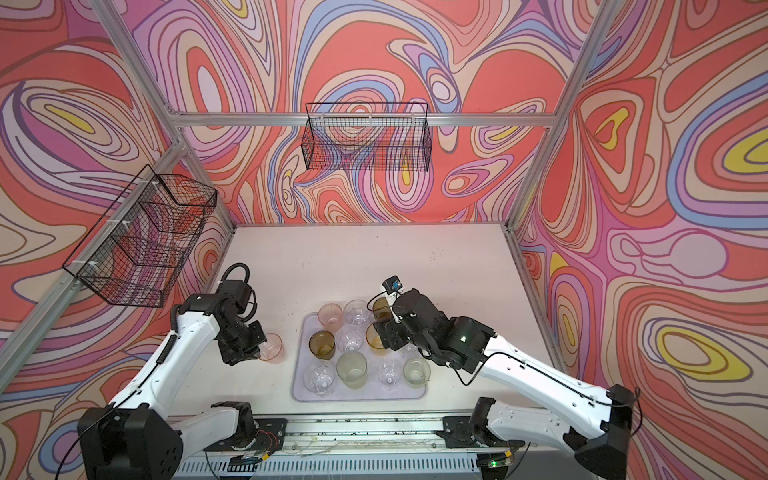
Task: Place the glasses into the tray
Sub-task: 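Close the left gripper on the pink cup's rim and lift, then carry the pink cup with the left gripper to the tray's near corner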
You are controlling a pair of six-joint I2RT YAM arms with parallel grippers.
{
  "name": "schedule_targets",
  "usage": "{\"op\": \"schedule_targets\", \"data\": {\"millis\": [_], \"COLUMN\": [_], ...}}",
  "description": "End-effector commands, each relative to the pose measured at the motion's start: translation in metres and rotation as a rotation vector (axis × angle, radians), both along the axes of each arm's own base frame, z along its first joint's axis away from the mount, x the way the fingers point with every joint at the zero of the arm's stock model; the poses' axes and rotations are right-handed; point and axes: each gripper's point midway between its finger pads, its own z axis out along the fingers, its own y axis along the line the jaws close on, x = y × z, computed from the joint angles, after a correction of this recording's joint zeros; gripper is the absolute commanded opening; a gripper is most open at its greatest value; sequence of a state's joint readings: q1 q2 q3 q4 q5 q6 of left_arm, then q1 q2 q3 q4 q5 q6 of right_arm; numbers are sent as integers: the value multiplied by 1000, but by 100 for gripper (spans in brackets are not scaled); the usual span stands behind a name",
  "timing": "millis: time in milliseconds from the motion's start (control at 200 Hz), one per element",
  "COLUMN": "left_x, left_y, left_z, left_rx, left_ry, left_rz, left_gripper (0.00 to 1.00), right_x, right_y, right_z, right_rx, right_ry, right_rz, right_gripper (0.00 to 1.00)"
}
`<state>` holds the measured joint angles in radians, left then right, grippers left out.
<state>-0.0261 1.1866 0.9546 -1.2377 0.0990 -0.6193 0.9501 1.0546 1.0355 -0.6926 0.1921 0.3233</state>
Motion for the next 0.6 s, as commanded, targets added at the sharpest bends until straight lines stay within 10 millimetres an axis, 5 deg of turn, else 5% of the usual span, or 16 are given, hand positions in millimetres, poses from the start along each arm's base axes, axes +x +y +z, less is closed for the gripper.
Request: {"op": "schedule_targets", "data": {"millis": [0,596], "left_x": [-1,35], "left_y": [5,-10], "left_z": [9,31], "left_rx": [22,-62], "left_ry": [22,15], "left_rz": [-68,-239], "left_gripper": [0,0], "right_x": [-3,-6], "right_y": [-4,-12], "right_z": [10,21], "right_rx": [17,35], "right_ry": [14,49], "right_rz": [-14,-69], "right_gripper": [78,78]}}
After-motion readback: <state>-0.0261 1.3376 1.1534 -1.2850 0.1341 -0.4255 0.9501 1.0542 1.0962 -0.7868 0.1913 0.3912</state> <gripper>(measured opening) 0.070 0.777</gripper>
